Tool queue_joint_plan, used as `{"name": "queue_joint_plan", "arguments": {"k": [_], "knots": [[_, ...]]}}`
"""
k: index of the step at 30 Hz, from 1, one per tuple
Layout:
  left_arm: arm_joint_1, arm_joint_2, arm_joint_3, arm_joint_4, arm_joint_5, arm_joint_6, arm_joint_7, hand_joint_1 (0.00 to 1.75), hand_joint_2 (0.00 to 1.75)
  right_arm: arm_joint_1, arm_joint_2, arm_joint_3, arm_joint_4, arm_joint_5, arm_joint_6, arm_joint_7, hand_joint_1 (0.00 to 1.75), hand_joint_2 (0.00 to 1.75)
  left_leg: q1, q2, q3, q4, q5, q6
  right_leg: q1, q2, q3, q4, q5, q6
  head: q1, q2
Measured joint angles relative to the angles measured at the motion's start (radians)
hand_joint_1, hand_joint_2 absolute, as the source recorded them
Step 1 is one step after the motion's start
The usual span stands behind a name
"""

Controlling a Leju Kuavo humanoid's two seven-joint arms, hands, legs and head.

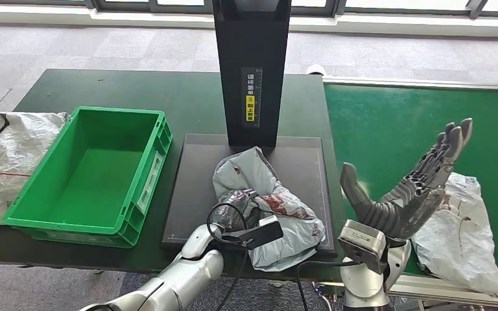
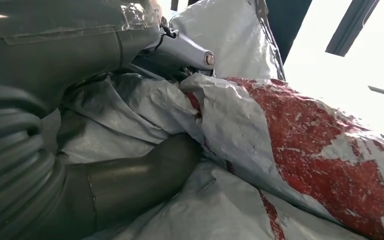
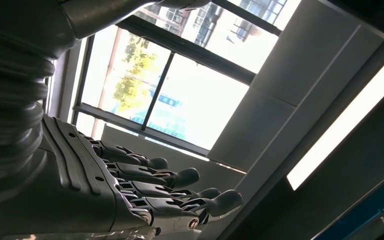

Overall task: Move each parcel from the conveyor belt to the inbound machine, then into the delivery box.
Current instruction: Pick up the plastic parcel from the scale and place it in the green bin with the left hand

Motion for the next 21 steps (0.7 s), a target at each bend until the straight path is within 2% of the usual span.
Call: {"name": "queue_joint_plan", "arguments": {"k": [9, 15, 21], "knots": [[-0.003, 0.0, 0.0, 0.007, 0.0, 0.0, 0.001, 1.64, 1.75, -0.001, 0.0, 0.0, 0.007, 0.0, 0.0, 0.0, 0.0, 1.75, 0.0, 0.0, 0.0, 0.0, 0.0, 0.0, 0.0, 0.0, 0.0, 0.0, 0.0, 0.0, 0.0, 0.0], [-0.003, 0.0, 0.0, 0.012, 0.0, 0.003, 0.001, 1.71, 1.75, -0.001, 0.0, 0.0, 0.008, -0.001, 0.0, 0.0, 0.0, 1.75, 0.0, 0.0, 0.0, 0.0, 0.0, 0.0, 0.0, 0.0, 0.0, 0.0, 0.0, 0.0, 0.0, 0.0], [0.0, 0.012, 0.006, 0.011, -0.012, 0.073, 0.004, 1.75, 1.75, 0.0, 0.0, 0.0, 0.008, -0.012, 0.0, 0.0, 0.0, 1.75, 0.0, 0.0, 0.0, 0.0, 0.0, 0.0, 0.0, 0.0, 0.0, 0.0, 0.0, 0.0, 0.0, 0.0]]}}
